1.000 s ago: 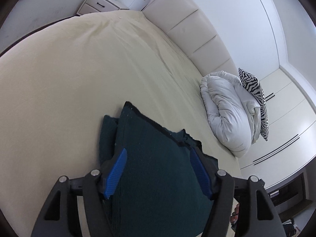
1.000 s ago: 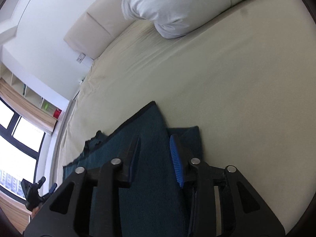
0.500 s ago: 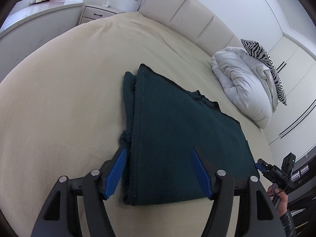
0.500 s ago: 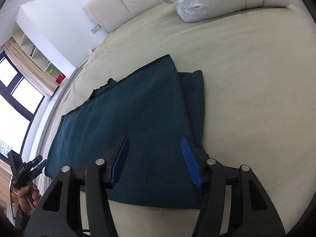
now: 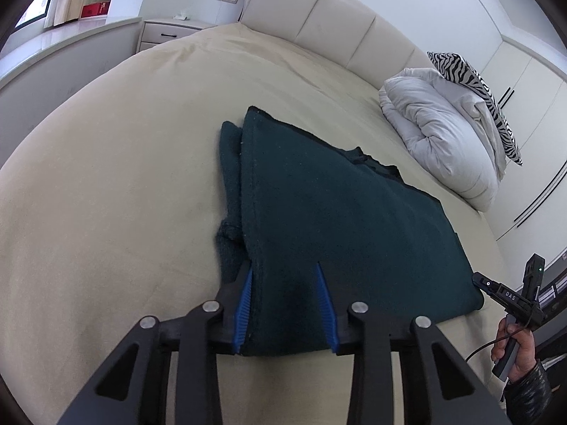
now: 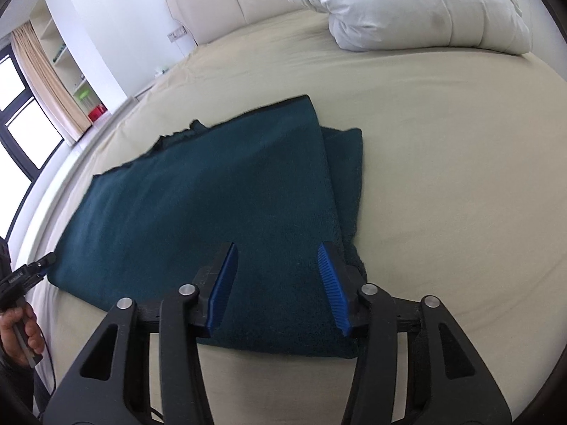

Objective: Fold small clothes

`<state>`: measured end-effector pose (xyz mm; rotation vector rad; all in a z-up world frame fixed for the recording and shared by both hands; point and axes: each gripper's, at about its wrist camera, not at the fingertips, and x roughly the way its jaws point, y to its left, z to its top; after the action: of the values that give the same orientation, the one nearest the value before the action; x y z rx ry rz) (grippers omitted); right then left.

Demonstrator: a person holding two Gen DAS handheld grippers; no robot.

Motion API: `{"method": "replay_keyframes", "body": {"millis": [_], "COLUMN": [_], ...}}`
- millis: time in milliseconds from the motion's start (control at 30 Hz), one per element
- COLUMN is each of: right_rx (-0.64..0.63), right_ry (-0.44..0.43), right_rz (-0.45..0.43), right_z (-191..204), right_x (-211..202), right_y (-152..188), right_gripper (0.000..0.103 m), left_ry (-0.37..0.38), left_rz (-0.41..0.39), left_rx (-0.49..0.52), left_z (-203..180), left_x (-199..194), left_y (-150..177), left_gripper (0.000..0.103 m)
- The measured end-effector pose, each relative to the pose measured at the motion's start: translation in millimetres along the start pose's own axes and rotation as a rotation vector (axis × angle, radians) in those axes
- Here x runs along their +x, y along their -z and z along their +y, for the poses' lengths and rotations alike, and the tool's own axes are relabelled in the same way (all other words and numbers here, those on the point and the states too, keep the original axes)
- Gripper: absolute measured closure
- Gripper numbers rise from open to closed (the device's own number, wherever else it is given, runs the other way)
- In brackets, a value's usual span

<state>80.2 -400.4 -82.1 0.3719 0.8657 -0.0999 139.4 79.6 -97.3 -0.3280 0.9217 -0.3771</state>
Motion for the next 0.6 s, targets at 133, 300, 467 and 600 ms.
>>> {"method": "replay_keyframes", "body": {"millis": [133, 300, 467, 600], "right_rx": [0.056, 0.065, 0.026, -0.016], "right_ry": [0.018, 0.077, 0.071, 0.089], "right_rz": [-0.023, -0.079, -0.011, 0.001], "right_z": [-12, -14, -11, -4], "right_x": [-1, -14, -7, -6], "right_y": [0, -3, -2, 1], "right_gripper": [0.071, 0.069, 0.067, 0.070], "left_ry": [-0.001, -0.003, -0.004, -0.009], "left_rz": [-0.002, 0.003, 0.014, 0.022], "left_rx": [-0.009, 0.004, 0.010, 0.016], "left_z": [4, 0, -3, -1], "left_x": [-2, 0, 3, 3], "left_y": [0, 0, 2, 1], "left_gripper": [0.072, 0.072, 0.072, 0.089]}}
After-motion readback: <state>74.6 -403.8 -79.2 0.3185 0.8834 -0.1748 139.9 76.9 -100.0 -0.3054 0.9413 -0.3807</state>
